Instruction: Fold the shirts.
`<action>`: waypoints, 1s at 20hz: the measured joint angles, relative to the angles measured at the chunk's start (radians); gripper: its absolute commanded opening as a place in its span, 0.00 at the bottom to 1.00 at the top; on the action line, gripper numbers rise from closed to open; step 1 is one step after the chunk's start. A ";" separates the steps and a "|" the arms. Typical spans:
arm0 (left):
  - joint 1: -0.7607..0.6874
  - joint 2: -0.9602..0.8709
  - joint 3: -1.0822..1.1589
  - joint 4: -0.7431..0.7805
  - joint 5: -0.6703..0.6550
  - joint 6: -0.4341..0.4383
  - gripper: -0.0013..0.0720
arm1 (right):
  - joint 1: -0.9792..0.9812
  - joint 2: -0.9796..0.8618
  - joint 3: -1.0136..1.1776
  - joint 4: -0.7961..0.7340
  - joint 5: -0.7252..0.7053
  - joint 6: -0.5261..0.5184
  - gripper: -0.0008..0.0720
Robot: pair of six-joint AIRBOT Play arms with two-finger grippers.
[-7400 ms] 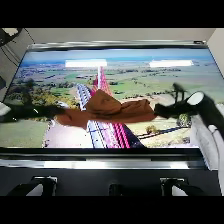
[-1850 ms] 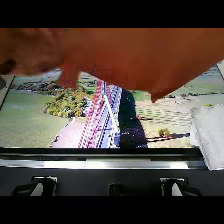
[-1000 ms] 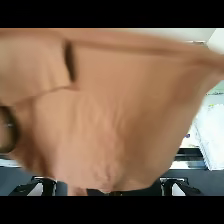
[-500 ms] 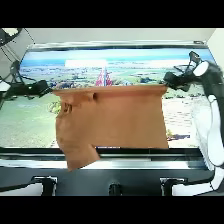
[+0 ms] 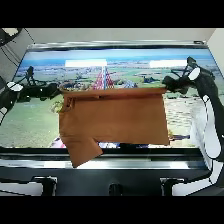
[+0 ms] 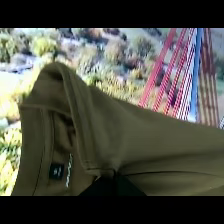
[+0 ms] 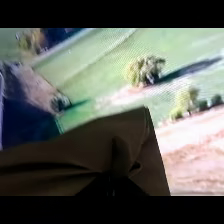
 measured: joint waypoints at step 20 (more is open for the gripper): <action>0.098 0.071 -0.128 0.152 -0.465 -0.085 0.57 | -0.079 0.046 -0.093 -0.042 0.520 -0.088 0.63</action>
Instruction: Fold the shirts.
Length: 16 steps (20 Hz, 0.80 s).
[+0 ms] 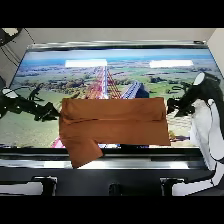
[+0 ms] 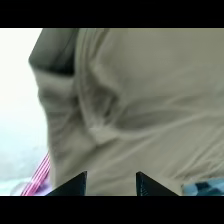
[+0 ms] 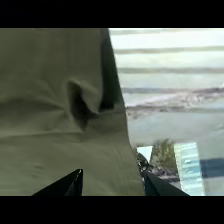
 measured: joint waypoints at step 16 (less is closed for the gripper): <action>-0.040 0.379 -0.742 -0.129 0.211 0.130 0.56 | -0.069 0.339 -0.541 -0.010 -0.106 -0.008 0.62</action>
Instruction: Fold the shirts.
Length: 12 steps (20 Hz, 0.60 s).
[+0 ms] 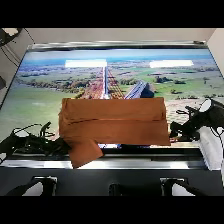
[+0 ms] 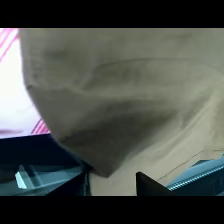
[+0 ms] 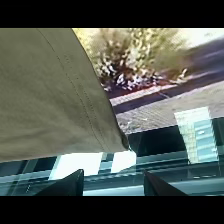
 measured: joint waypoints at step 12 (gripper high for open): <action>-0.031 0.005 -0.016 -0.023 0.084 0.050 0.05 | 0.000 0.008 -0.093 -0.011 -0.049 -0.011 0.77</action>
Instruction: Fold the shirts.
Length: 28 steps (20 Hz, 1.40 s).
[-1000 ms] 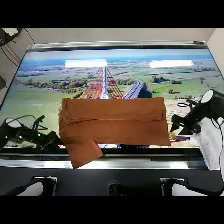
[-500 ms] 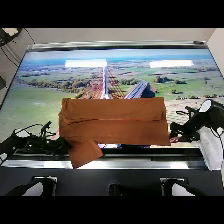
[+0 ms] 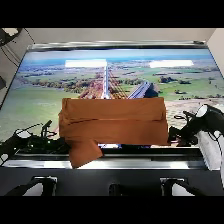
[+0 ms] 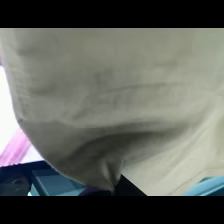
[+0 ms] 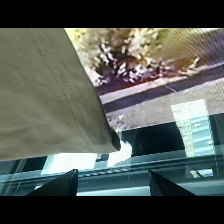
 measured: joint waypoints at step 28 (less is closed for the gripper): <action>-0.043 -0.411 0.908 -0.006 -0.068 -0.115 0.05 | 0.097 -0.307 0.540 0.148 -0.314 0.081 0.07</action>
